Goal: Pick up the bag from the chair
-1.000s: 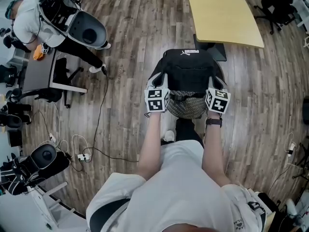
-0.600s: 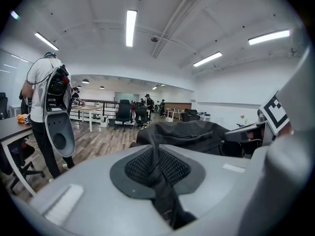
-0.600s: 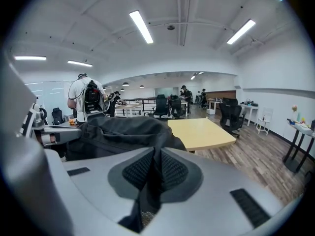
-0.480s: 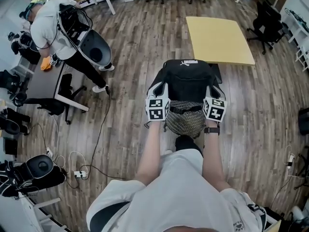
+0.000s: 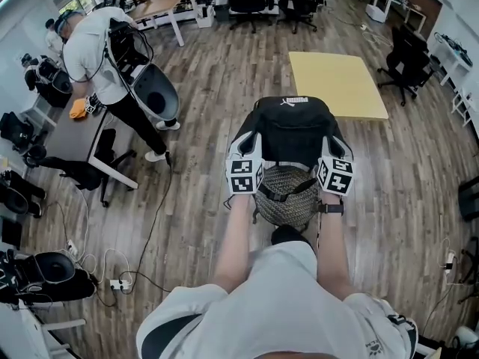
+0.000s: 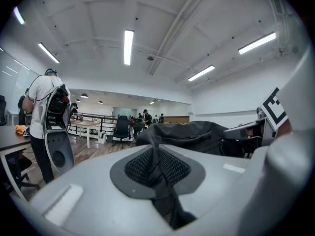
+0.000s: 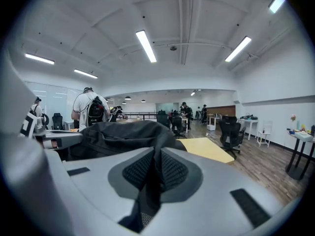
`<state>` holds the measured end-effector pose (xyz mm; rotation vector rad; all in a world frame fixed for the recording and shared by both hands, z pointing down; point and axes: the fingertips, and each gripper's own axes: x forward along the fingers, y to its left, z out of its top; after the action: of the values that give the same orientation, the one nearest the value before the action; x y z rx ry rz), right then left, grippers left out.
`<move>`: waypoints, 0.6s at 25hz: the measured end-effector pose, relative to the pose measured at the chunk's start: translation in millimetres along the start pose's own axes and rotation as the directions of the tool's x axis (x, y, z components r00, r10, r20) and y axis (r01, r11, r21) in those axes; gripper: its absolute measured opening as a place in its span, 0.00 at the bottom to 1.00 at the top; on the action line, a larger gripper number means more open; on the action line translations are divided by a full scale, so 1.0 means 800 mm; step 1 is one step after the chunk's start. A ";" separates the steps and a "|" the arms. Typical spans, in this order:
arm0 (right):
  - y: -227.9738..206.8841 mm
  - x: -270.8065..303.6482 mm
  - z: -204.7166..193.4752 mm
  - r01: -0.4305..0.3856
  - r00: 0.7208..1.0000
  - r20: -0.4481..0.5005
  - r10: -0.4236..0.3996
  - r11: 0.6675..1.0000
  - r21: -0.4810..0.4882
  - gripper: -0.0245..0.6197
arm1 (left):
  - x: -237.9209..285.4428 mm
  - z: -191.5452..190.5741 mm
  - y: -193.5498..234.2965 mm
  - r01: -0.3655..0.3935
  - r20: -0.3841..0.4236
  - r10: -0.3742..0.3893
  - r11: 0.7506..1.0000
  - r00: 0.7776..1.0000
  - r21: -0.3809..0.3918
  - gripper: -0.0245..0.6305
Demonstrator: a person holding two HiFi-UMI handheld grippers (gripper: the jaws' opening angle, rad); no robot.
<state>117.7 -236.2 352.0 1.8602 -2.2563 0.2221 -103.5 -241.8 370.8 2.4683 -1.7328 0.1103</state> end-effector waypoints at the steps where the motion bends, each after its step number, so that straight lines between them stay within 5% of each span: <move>1: 0.001 -0.005 0.008 -0.002 1.000 0.016 0.002 1.000 -0.005 0.10 | -0.004 0.007 -0.001 -0.002 0.015 0.002 1.000 1.000 0.003 0.11; 15: 0.004 -0.053 0.100 0.005 0.984 0.180 0.001 0.999 -0.031 0.10 | -0.036 0.104 -0.016 0.009 0.164 -0.018 0.999 0.986 0.051 0.11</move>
<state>117.3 -214.8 263.8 1.9375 -2.3578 0.0178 -102.4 -222.7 284.4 2.5913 -1.7960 -0.0530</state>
